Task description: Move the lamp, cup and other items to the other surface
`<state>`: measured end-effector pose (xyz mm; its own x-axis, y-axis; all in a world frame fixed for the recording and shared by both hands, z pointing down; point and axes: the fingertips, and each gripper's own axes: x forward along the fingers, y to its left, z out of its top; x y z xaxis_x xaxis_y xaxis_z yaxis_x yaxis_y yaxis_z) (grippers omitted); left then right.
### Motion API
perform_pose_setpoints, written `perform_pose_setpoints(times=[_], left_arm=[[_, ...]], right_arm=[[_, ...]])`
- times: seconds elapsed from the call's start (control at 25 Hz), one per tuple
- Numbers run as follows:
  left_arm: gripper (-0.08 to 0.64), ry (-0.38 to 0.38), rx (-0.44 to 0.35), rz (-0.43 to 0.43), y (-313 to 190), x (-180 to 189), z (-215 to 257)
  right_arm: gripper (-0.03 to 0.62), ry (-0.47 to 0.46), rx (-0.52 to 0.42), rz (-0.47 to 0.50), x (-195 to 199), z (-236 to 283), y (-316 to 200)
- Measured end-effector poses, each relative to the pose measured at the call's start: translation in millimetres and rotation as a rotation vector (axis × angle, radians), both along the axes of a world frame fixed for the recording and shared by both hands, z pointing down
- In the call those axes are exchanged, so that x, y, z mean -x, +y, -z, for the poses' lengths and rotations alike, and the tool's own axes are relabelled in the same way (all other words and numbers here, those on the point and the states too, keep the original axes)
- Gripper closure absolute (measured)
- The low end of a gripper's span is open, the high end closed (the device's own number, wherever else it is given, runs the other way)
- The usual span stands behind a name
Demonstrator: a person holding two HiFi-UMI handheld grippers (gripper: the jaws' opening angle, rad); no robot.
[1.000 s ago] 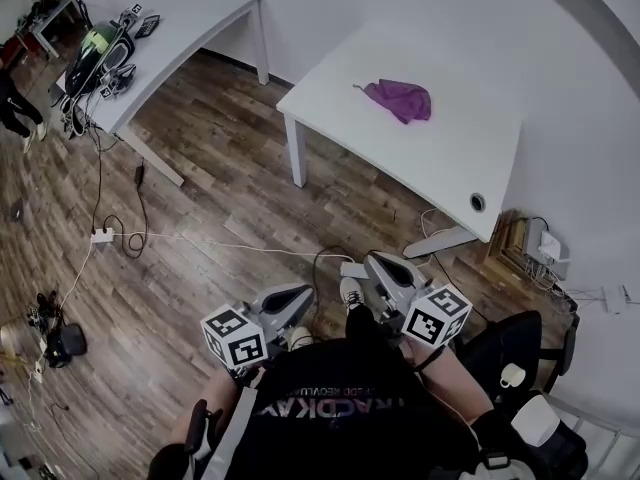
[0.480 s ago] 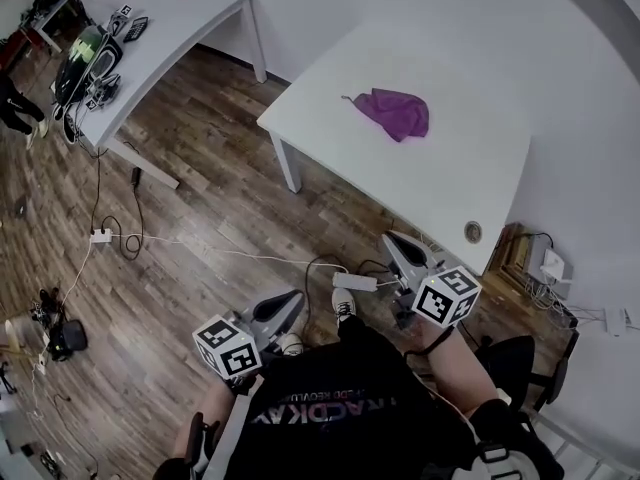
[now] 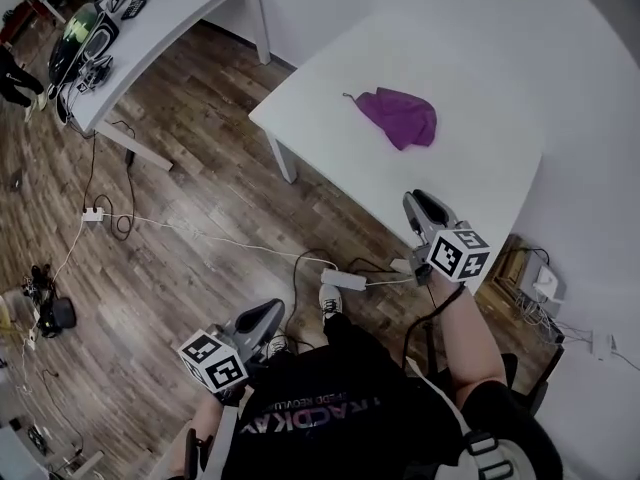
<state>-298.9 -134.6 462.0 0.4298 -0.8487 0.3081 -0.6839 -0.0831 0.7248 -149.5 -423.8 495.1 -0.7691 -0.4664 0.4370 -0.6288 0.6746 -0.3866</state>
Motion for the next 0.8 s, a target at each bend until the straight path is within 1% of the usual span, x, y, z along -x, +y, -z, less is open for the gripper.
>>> perform_pose_setpoints(times=[0.16,0.28,0.44,0.56,0.8], left_arm=[[0.557,-0.004,0.021,0.052,-2,2,-3],[0.557,-0.004,0.042,0.087,-1,2,-7],[0.557,-0.001,0.063,0.114,-1,-2,-12],[0.557,-0.006,0.079,0.128,1,-6,-15],[0.557,-0.011,0.129,0.175,11,-6,-20]], right_arm=[[0.469,0.078,-0.006,-0.045,-7,-23,-58],[0.441,0.133,0.017,-0.100,-12,-45,-104],[0.405,0.241,0.053,-0.174,-18,-74,-162],[0.368,0.306,0.084,-0.187,-16,-93,-191],[0.341,0.382,0.121,-0.225,-9,-121,-234]])
